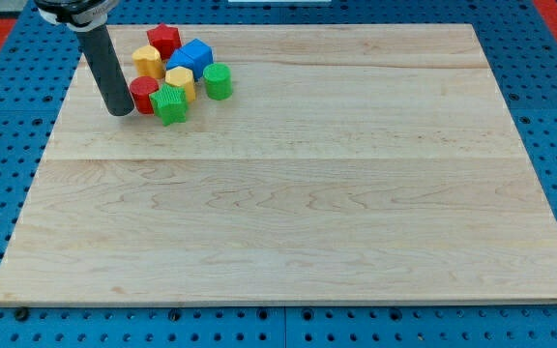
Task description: Push the red star closer to green star
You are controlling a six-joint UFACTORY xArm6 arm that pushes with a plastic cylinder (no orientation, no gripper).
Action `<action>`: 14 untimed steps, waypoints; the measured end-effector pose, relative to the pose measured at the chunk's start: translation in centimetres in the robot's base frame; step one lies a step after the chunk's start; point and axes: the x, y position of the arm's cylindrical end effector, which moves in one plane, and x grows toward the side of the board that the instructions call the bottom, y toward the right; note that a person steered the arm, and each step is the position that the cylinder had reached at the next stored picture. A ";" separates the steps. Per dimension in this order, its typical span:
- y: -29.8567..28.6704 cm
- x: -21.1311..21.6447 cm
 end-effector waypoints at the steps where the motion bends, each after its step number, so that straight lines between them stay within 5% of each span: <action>1: 0.0 0.0; 3: 0.2 0.0; 5: -5.7 -1.2; 8: -3.3 -15.4; 10: 12.5 -13.0; 11: 14.5 -8.2; 14: 12.7 -8.4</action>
